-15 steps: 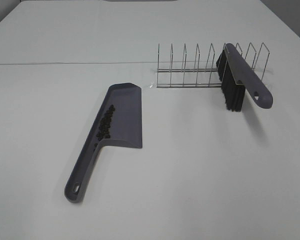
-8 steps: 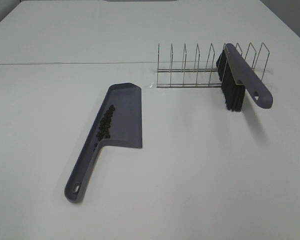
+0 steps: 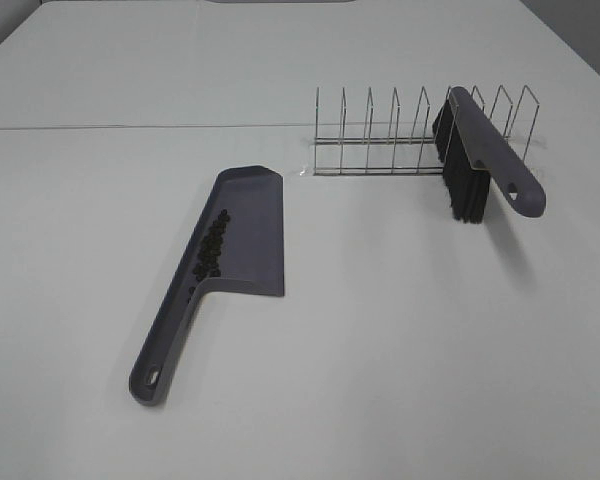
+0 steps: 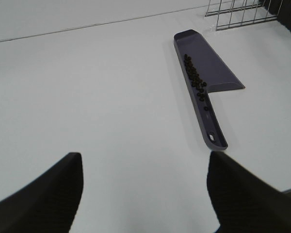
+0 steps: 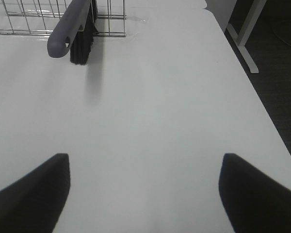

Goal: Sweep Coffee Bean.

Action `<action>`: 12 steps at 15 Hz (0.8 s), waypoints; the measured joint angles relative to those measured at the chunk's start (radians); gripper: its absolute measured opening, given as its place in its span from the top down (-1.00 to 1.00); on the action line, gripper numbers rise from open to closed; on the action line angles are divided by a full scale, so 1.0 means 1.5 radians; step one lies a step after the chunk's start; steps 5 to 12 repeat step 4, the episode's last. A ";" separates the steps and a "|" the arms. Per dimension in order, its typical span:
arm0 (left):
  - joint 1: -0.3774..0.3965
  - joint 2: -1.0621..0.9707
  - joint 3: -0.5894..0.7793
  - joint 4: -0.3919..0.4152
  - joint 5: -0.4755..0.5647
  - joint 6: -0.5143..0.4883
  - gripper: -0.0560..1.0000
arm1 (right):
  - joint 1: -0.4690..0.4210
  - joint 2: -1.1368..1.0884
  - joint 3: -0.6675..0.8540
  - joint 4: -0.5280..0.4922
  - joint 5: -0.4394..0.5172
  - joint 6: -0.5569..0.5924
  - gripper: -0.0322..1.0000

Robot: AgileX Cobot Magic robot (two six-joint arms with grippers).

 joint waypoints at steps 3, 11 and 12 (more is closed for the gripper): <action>0.000 0.000 0.000 0.000 0.000 0.000 -0.41 | 0.000 0.000 0.000 0.000 0.000 0.003 -0.60; 0.000 0.000 0.000 0.000 0.000 0.000 -0.41 | 0.000 0.000 0.000 0.000 0.000 0.003 -0.60; 0.000 0.000 0.000 0.000 0.000 0.000 -0.41 | 0.000 0.000 0.000 0.000 0.000 0.003 -0.60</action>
